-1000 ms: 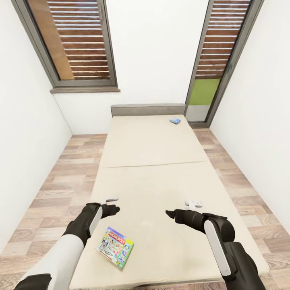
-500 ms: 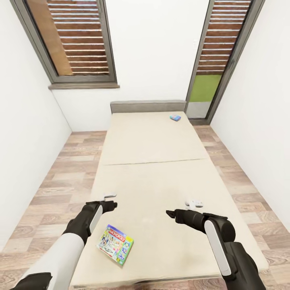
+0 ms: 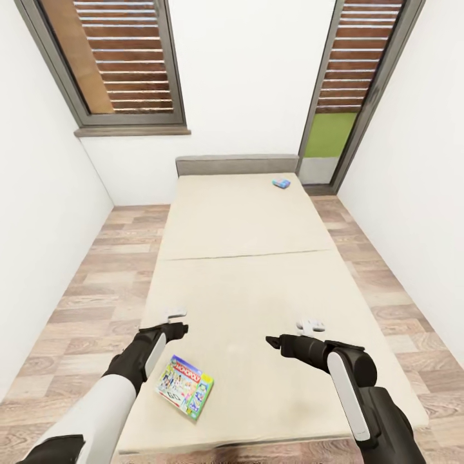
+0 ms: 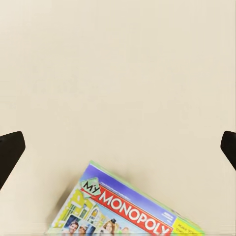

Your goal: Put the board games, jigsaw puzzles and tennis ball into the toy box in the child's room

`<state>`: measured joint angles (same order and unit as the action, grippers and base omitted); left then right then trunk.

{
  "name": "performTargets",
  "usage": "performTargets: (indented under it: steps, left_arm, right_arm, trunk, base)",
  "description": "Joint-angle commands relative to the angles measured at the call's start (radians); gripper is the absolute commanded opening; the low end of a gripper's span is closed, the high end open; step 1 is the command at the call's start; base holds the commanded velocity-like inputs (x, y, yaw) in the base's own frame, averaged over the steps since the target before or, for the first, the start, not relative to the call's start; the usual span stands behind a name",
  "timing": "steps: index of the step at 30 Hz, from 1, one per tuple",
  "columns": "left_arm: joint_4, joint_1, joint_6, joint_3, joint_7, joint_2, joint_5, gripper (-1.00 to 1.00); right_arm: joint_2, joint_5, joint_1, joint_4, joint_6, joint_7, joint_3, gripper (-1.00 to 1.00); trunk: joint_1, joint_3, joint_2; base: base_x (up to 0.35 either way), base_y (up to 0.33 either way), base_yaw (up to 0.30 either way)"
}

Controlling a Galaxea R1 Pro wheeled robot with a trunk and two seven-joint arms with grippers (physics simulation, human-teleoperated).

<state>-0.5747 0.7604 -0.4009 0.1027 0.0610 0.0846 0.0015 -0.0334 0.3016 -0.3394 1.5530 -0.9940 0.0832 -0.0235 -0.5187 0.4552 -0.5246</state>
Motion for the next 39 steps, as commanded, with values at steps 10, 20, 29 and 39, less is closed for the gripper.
performTargets:
  steps: [10,20,29,39]
  left_arm:
    - [0.023,0.001,0.011,0.005,0.002,0.003,-0.001,1.0]
    - [0.025,0.001,0.013,0.004,0.002,0.003,-0.001,1.0]
    - [0.026,0.001,0.013,0.003,0.002,0.003,-0.002,1.0]
    - [0.026,0.001,0.012,0.003,0.002,0.004,-0.002,1.0]
  right_arm:
    - [0.001,-0.009,-0.002,0.003,-0.006,0.029,0.004,1.0]
    - [0.002,-0.006,-0.005,0.019,-0.014,0.286,0.016,1.0]
    - [0.017,-0.006,-0.006,0.022,-0.019,0.667,0.117,1.0]
    - [0.048,-0.009,-0.002,0.02,-0.009,0.914,0.243,1.0]
  trunk:
    - [0.0,0.018,-0.001]
    - [0.0,0.034,-0.001]
    - [0.0,0.049,-0.001]
    - [0.0,0.065,-0.001]
  base:
    - [0.0,0.0,0.0]
    - [0.0,0.0,0.0]
    - [0.0,0.0,0.0]
    - [0.0,0.0,0.0]
